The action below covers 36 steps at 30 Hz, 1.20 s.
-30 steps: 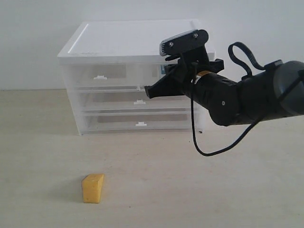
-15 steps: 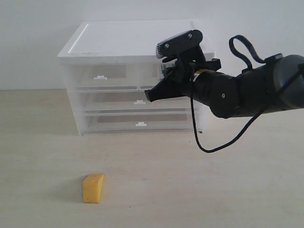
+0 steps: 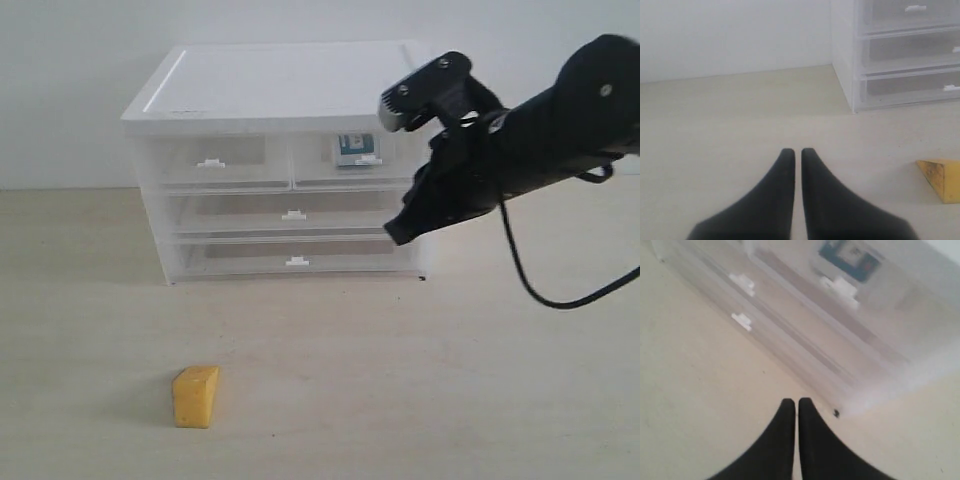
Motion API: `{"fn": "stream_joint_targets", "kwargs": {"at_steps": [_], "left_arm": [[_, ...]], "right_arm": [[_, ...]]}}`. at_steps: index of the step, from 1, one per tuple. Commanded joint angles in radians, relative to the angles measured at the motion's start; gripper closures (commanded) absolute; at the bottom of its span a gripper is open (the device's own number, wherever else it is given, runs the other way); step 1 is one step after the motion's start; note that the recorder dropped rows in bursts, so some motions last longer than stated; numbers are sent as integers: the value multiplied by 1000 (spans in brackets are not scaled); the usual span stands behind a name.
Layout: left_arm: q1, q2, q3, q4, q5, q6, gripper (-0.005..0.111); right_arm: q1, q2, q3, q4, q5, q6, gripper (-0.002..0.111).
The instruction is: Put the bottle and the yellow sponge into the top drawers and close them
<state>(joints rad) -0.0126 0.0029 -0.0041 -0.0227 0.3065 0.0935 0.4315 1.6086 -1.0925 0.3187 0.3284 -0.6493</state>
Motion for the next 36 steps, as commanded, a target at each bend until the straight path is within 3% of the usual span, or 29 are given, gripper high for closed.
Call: {"fn": "stream_joint_targets", "kwargs": {"at_steps": [1,6,12,18,27,36], "left_arm": [[3,-3,4,-3,-10,3,103],[3,-3,4,-3,-10,3,103],[3,-3,4,-3,-10,3,103],[3,-3,4,-3,-10,3,103],[3,-3,4,-3,-10,3,103],[3,-3,4,-3,-10,3,103]], "right_arm": [[-134,-57,3,-15,122,74,108],[-240,-103,3,-117,179,215,108],[-311,-213,5,-495,219,587,108],[-311,-419,154,-759,13,959,108],[-311,-671,377,-776,-115,1060,108],[-311,-983,548,-774,-111,1088,108]]}}
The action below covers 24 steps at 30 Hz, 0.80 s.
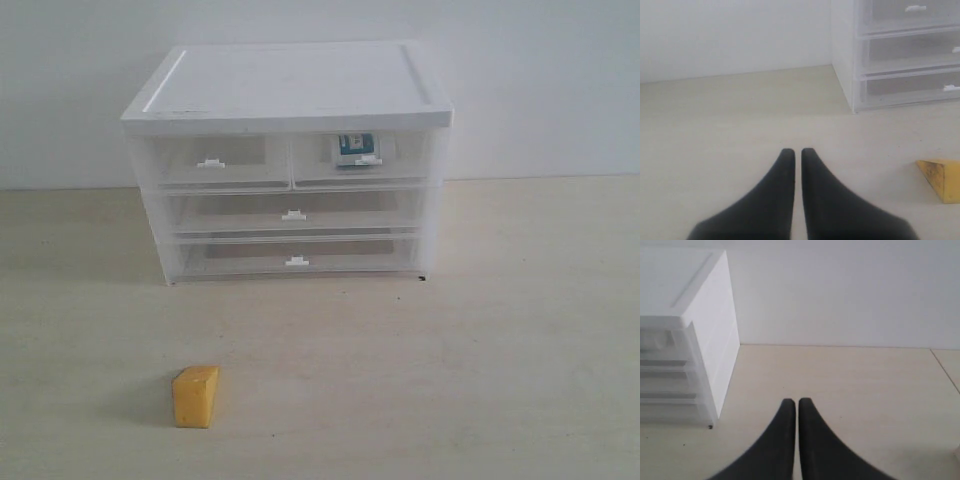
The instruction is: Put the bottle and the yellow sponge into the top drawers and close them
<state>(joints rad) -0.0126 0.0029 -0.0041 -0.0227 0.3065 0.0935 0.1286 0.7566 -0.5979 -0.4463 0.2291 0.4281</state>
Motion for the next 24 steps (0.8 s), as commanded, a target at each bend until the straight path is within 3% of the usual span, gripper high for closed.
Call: {"fn": "stream_joint_targets", "kwargs": {"at_steps": [1,11,24], "left_arm": [[3,-3,4,-3,-10,3,103],[3,-3,4,-3,-10,3,103],[3,-3,4,-3,-10,3,103]], "right_arm": [[-8,-170,69,-9,-9,11,108],[-8,-431,107,-13,116,11,108],[-8,-467,122,-11,149,-5,108]]}}
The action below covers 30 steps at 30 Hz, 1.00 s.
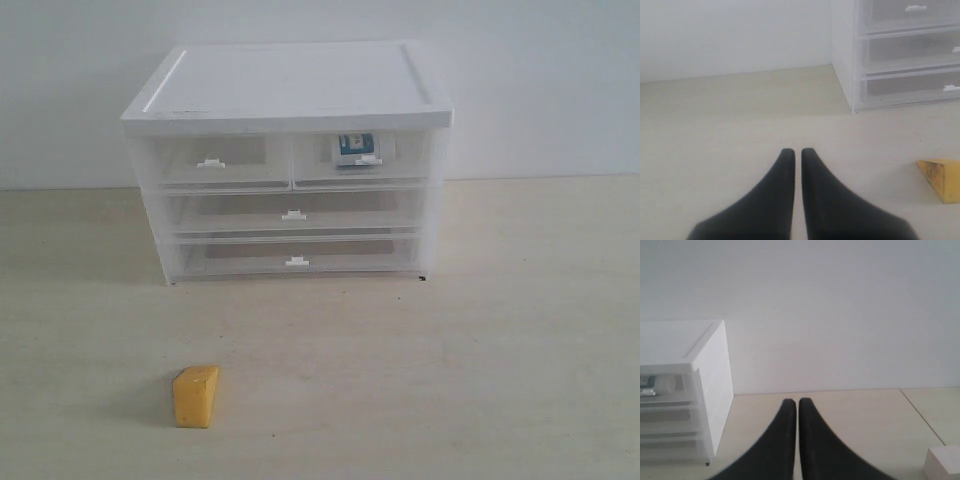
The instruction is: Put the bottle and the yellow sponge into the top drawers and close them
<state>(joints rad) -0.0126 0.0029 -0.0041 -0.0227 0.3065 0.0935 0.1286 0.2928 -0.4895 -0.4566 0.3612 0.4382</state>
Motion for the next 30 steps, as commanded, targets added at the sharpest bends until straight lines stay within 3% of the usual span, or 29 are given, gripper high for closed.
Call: {"fn": "stream_joint_targets", "kwargs": {"at_steps": [1,20,27,30], "left_arm": [[3,-3,4,-3,-10,3,103],[3,-3,4,-3,-10,3,103],[3,-3,4,-3,-10,3,103],[3,-3,4,-3,-10,3,103]], "right_arm": [[-8,-3,27,-1,4,-28,108],[-8,-73,221,25,-12,-69,108],[-8,-199,269,250,10,-370,108],[-8,-277,329,282,7,-375,108]]}}
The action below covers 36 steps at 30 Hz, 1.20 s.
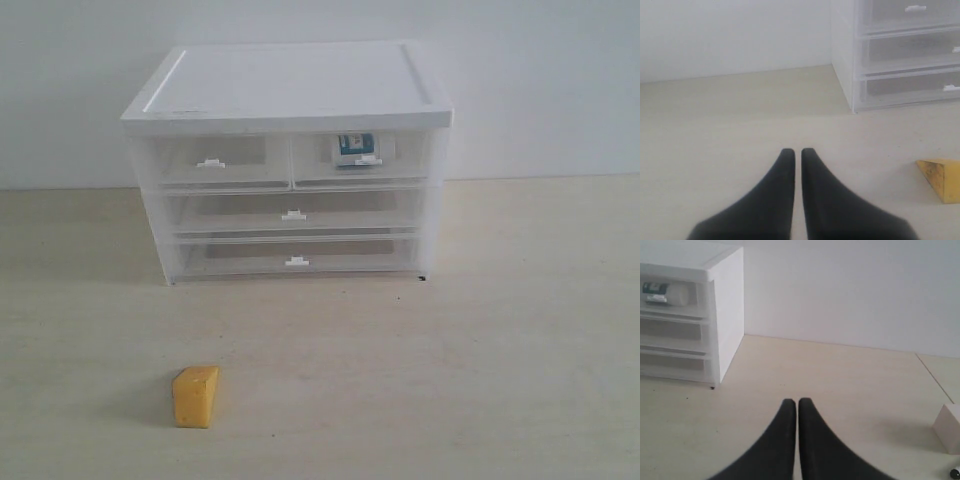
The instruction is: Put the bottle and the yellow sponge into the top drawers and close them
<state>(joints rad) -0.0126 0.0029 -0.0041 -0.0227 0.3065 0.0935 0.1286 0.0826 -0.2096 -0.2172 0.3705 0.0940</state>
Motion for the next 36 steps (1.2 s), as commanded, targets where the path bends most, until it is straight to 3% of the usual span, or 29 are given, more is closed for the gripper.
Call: {"fn": "stream_joint_targets", "kwargs": {"at_steps": [1,11,36], "left_arm": [[3,-3,4,-3,-10,3,103],[3,-3,4,-3,-10,3,103],[3,-3,4,-3,-10,3,103]], "right_arm": [[-8,-83,83,79,0,-56,108],[-8,-83,209,159,-78,-110,108],[-8,-83,210,185,-49,-100,108]]}}
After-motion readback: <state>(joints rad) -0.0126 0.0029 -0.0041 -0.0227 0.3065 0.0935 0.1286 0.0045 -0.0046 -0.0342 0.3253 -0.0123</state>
